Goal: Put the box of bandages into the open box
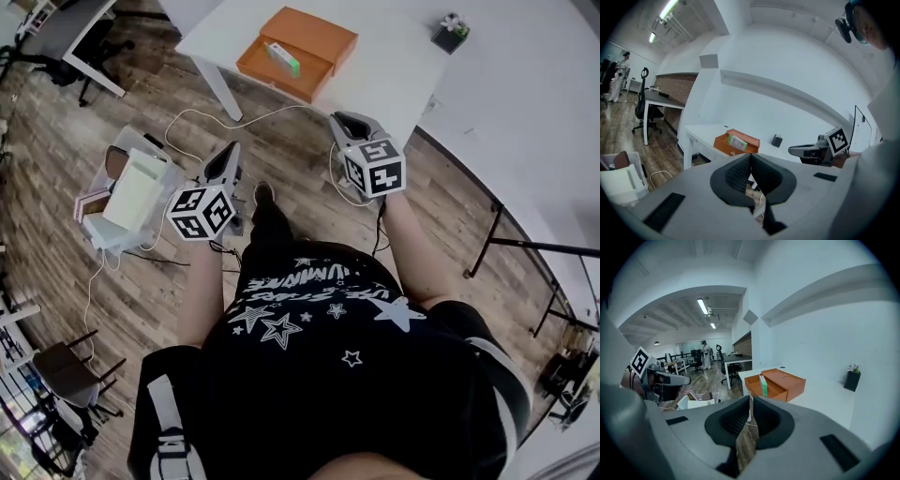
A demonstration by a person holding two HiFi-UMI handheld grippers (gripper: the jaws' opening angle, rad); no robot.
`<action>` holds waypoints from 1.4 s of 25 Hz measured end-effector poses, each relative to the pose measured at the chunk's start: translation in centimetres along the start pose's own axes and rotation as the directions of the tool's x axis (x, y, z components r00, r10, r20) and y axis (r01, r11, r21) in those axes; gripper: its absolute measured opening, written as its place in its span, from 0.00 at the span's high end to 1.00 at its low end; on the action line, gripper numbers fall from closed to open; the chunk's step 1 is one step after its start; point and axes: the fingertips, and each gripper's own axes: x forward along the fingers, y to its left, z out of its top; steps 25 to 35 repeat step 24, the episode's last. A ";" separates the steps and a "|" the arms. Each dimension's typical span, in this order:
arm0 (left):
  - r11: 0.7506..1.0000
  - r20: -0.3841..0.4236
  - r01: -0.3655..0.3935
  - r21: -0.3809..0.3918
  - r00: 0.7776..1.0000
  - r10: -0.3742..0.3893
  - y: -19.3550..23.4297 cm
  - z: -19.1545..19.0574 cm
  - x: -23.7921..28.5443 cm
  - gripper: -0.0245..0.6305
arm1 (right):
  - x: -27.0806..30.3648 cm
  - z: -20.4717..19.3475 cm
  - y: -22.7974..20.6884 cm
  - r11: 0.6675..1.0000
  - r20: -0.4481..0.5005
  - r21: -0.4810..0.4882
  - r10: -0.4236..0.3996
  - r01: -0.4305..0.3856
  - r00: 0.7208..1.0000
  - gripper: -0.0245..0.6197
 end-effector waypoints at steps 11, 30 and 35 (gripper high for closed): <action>1.000 0.021 -0.030 0.009 0.999 0.030 -3.1 -2.2 -5.4 0.93 | -4.2 -2.2 3.1 0.999 -0.001 0.000 0.035 -0.035 0.999 0.87; 0.998 0.037 -0.045 0.033 0.998 0.044 -4.5 -2.6 -6.9 0.93 | -6.0 -3.6 3.6 0.999 -0.005 0.001 0.038 -0.038 0.999 0.87; 0.998 0.037 -0.045 0.033 0.998 0.044 -4.5 -2.6 -6.9 0.93 | -6.0 -3.6 3.6 0.999 -0.005 0.001 0.038 -0.038 0.999 0.87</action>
